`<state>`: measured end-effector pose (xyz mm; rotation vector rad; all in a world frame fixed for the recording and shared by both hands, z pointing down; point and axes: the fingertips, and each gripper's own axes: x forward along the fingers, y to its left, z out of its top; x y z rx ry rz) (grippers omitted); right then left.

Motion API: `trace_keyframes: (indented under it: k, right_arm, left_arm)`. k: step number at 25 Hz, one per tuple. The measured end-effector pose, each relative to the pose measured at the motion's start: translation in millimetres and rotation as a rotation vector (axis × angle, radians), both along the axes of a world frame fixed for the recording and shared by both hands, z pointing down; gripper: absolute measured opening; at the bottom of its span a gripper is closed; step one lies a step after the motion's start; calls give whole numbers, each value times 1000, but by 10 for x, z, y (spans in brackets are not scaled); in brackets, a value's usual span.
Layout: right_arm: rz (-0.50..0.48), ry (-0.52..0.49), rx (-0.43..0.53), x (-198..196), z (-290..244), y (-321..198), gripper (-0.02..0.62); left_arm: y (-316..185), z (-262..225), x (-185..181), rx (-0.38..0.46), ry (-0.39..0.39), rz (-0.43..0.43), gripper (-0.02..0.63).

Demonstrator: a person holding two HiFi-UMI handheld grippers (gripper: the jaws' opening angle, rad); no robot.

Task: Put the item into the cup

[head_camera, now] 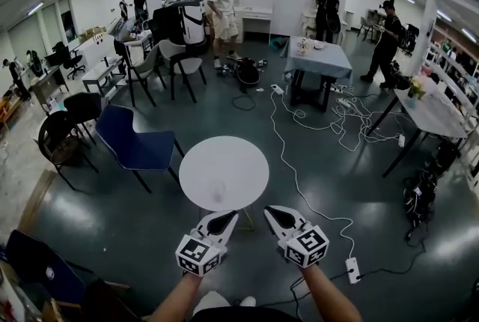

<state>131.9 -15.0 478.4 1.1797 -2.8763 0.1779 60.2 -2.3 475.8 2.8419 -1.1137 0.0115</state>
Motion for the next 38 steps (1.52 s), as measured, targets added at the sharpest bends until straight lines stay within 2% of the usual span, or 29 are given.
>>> trace_keyframes:
  k: [12, 23, 38]
  right_arm:
    - [14, -1, 32, -389, -259, 139, 9]
    - [31, 1, 47, -828, -469, 313, 9]
    - [22, 46, 74, -1145, -535, 495, 9]
  left_arm:
    - [196, -206, -525, 31, -36, 3, 17]
    - [344, -341, -1081, 25, -42, 1, 17]
    - [555, -358, -1210, 30, -42, 46, 17]
